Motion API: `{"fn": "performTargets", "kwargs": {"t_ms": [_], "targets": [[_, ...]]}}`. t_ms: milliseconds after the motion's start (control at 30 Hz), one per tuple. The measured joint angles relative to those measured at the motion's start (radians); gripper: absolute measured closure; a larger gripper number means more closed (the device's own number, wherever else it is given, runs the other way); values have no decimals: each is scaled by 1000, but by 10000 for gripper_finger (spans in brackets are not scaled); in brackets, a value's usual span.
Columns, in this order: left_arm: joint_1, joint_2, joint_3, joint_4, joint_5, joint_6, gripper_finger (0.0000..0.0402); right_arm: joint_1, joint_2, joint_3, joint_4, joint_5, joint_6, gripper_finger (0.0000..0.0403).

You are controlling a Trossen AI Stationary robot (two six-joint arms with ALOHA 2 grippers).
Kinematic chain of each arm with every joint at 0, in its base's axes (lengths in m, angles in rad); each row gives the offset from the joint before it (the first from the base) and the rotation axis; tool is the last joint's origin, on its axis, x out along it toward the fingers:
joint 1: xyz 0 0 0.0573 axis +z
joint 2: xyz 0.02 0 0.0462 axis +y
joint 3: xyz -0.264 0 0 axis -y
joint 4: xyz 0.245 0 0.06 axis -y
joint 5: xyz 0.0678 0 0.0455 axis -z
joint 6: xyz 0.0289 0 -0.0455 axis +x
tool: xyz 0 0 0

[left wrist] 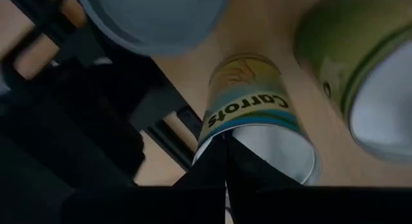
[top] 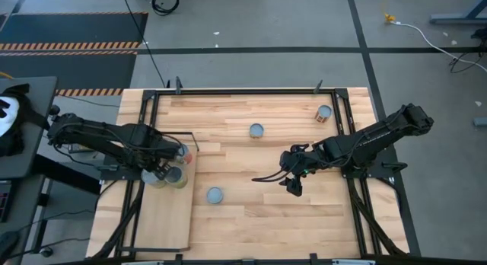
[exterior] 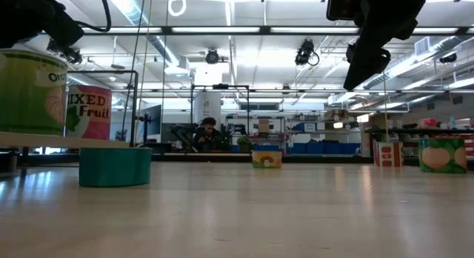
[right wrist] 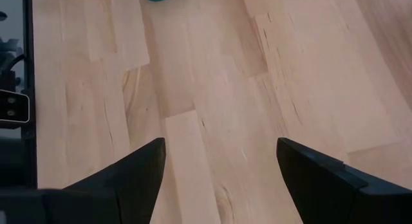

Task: Pick and place cans onto a shelf
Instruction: Adjust the cans on the shelf

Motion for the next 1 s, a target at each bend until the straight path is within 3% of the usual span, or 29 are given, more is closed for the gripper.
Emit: {"fn": "performTargets", "kwargs": {"t_ms": [233, 400, 667, 867, 1000], "targets": [[25, 0, 2, -3, -105, 0, 399, 0, 0, 0, 0, -9, 0, 100], [30, 0, 3, -2, -114, 0, 399, 0, 0, 0, 0, -32, -4, 100], [30, 0, 65, 1, -61, 0, 399, 0, 0, 0, 0, -30, -7, 100], [26, 0, 85, 1, 100, 0, 399, 0, 0, 0, 0, -23, -16, 100], [20, 1, 72, 6, 106, 2, 399, -1, 0, 0, 0, 0, -16, 100]]}}
